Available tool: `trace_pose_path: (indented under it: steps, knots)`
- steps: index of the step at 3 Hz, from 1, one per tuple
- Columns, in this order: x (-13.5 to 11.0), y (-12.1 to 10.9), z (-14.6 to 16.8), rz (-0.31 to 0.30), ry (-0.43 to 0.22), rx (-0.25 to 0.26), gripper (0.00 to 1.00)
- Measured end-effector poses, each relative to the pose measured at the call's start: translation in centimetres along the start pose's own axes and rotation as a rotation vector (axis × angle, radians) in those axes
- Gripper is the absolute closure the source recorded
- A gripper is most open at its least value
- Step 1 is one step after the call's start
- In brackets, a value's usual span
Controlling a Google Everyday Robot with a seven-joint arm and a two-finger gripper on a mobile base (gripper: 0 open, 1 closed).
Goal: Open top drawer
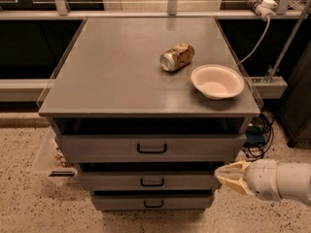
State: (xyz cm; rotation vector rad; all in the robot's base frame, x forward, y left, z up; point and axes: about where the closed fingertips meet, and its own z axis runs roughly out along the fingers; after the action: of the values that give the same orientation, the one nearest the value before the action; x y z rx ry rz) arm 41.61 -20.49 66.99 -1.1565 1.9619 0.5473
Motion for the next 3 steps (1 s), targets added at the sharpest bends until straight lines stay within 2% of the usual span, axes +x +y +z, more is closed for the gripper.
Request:
trace_pose_path:
  steps: [1,2,3]
  knots:
    - [0.0,0.0,0.0,-0.001,0.0,0.0,1.0]
    - [-2.2,-1.4,-0.3,-0.051,-0.018,0.039,1.0]
    - [-5.4,-3.0,-0.9,-0.127,-0.042,0.082,1.0]
